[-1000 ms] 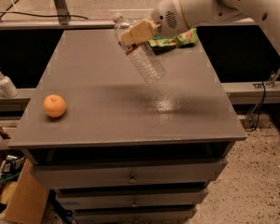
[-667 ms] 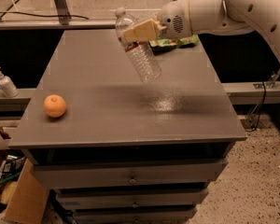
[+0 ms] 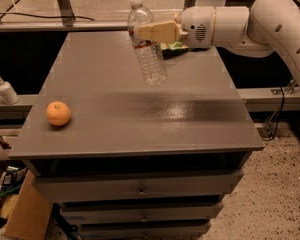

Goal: Place water bottle upright

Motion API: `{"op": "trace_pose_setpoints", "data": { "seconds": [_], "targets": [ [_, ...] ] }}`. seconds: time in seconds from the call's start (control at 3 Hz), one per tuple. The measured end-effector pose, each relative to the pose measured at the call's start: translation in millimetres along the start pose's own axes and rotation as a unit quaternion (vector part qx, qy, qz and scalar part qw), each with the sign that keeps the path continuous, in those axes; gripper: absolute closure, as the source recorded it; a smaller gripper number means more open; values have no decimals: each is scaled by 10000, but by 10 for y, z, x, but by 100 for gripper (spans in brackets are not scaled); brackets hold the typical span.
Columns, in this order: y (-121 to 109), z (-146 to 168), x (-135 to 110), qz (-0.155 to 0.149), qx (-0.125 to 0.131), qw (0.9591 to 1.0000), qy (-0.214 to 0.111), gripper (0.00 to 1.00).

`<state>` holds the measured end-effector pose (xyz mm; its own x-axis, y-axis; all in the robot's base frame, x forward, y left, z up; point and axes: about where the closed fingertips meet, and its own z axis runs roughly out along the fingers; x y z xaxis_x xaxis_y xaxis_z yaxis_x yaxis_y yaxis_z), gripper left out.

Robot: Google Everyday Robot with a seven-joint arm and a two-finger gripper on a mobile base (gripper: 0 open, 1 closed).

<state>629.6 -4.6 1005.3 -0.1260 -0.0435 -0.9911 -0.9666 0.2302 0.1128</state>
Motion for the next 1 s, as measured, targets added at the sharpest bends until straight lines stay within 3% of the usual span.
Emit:
{"op": "trace_pose_setpoints", "data": {
  "seconds": [0.33, 0.67, 1.0],
  "targets": [
    [21, -56, -24, 37, -207, 9986, -479, 100],
    [21, -55, -24, 37, -208, 9986, -478, 100],
    [9, -74, -13, 37, -224, 9964, -812, 100]
  ]
}}
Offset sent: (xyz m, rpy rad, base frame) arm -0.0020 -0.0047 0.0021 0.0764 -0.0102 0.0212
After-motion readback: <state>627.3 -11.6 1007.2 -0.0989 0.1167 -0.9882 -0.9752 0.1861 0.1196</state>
